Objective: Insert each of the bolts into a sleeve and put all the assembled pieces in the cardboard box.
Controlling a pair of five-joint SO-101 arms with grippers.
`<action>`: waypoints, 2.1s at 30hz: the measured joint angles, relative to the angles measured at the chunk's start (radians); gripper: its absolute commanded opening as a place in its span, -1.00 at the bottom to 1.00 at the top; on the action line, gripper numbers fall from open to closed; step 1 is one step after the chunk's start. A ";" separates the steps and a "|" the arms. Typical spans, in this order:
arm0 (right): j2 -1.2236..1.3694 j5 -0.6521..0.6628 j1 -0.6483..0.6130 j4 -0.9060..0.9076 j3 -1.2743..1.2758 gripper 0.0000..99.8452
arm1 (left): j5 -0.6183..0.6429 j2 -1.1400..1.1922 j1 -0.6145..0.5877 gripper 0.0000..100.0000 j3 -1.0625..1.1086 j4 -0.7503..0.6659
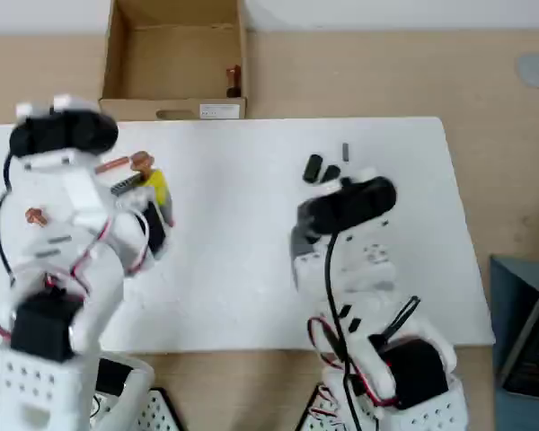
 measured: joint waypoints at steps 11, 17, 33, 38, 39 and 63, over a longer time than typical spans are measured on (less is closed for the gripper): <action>-0.219 0.000 -0.129 0.000 0.098 -0.98 | 0.181 -0.407 0.170 -0.99 0.259 -0.199; -0.278 0.000 -0.261 0.000 0.137 -0.98 | 0.181 -0.497 0.180 -1.00 0.265 -0.199; -0.278 0.104 -0.439 0.000 0.140 -0.98 | 0.328 -0.566 0.296 -1.00 0.324 -0.199; -0.278 0.118 -0.439 0.000 0.140 -0.98 | 0.328 -0.569 0.308 -1.00 0.324 -0.160; -0.278 0.118 -0.439 0.000 0.140 -0.98 | 0.328 -0.569 0.308 -1.00 0.324 -0.144; -0.276 0.187 -0.436 -0.043 0.144 -0.98 | 0.152 -0.574 0.459 -1.00 0.423 -0.095</action>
